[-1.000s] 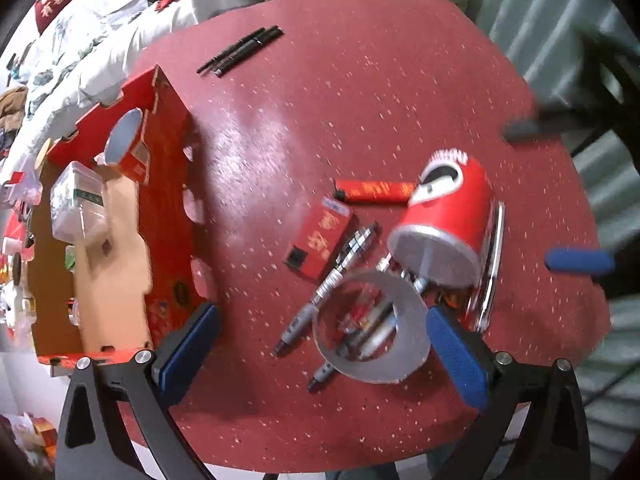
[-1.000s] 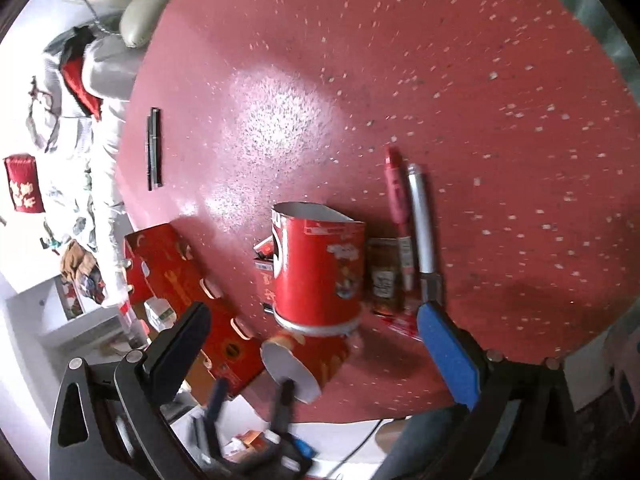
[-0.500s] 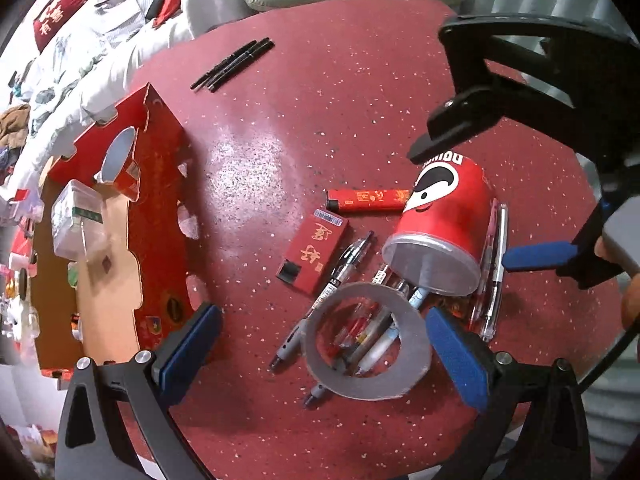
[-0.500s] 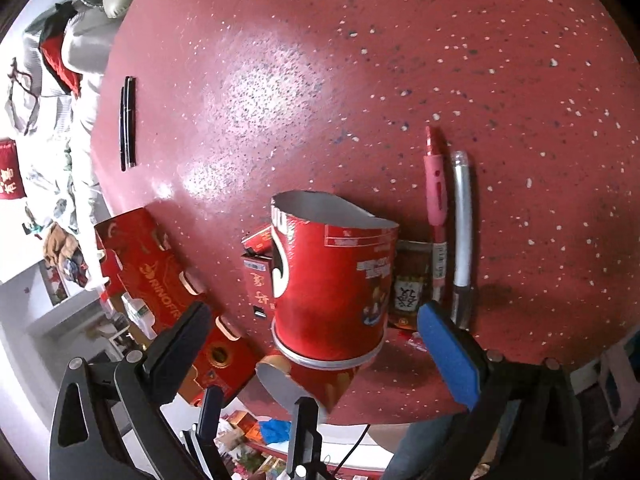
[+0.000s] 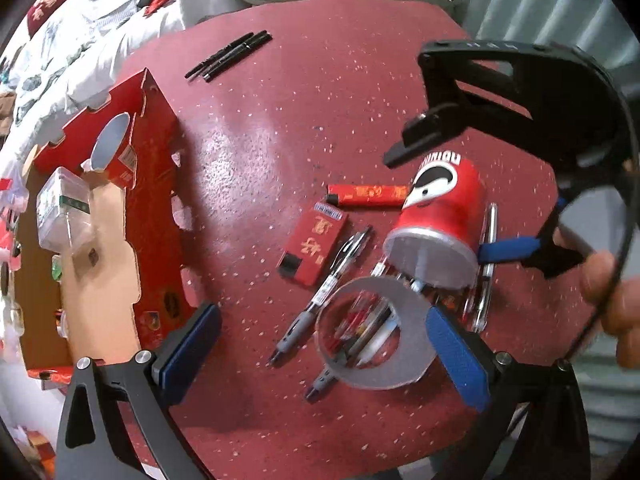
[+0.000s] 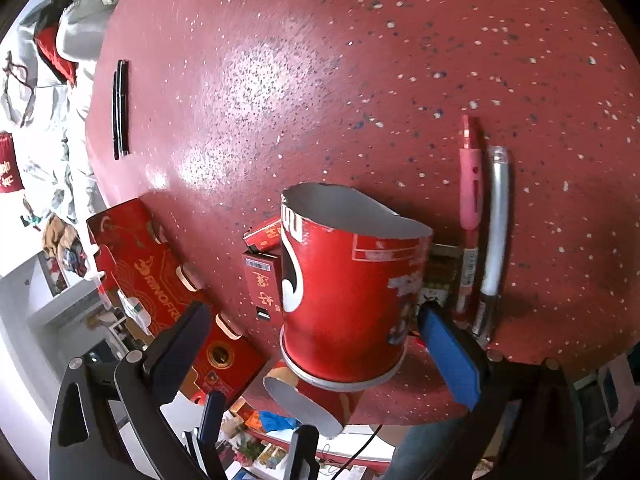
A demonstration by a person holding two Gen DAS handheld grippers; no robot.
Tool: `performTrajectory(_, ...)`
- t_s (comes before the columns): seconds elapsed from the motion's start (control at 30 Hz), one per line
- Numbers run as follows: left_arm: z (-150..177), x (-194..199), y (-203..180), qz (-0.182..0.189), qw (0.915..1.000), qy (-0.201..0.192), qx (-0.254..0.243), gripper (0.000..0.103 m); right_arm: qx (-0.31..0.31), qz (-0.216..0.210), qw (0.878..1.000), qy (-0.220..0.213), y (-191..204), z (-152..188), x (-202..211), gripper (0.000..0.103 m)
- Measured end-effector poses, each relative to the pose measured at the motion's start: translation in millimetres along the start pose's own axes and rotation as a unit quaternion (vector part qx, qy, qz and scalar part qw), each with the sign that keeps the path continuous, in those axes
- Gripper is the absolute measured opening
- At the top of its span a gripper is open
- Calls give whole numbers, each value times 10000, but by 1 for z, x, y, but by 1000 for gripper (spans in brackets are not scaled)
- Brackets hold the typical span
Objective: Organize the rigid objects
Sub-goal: 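Grasp the large red can with right tool while left tool reaches the grey ring, then grip the grey cardboard ring with left tool while right tool lifts the can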
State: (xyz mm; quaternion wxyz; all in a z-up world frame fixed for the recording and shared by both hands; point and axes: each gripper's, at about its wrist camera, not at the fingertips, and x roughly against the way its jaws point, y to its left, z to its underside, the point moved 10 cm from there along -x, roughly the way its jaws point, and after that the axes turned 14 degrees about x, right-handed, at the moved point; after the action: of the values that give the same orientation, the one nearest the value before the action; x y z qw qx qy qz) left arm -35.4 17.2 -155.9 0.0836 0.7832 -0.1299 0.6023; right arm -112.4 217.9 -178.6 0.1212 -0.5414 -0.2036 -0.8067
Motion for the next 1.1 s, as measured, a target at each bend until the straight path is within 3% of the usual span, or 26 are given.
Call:
performTrajectory(0.3, 10, -15, -24, 17, 9988, 160, -455, 103, 127, 24, 9998, 125, 4, -4, -7, 103)
performTrajectory(0.7, 23, -48, -25, -381, 9961, 479, -635, 103, -74, -110, 9996, 253, -3, 1, -14, 103)
performTrajectory(0.77, 26, -51, -27, -398, 9955, 564, -654, 103, -63, -59, 9997, 228, -3, 1, -13, 98)
performTrajectory(0.8, 27, -53, -29, -386, 9952, 612, -664, 103, -33, -5, 9998, 195, -4, 0, -11, 82)
performTrajectory(0.83, 28, -54, -29, -400, 9949, 642, -670, 103, -20, 65, 9998, 174, -5, 0, -9, 72)
performTrajectory(0.87, 29, -54, -30, -373, 9948, 693, -654, 103, -34, 68, 9999, 156, -6, 0, -8, 72)
performTrajectory(0.97, 33, -56, -30, -251, 9942, 886, -557, 71, 14, 74, 9999, 112, -7, 0, -2, 72)
performTrajectory(1.1, 37, -50, -26, -54, 9946, 982, -344, 70, -224, -266, 9994, 12, -8, 4, 10, 72)
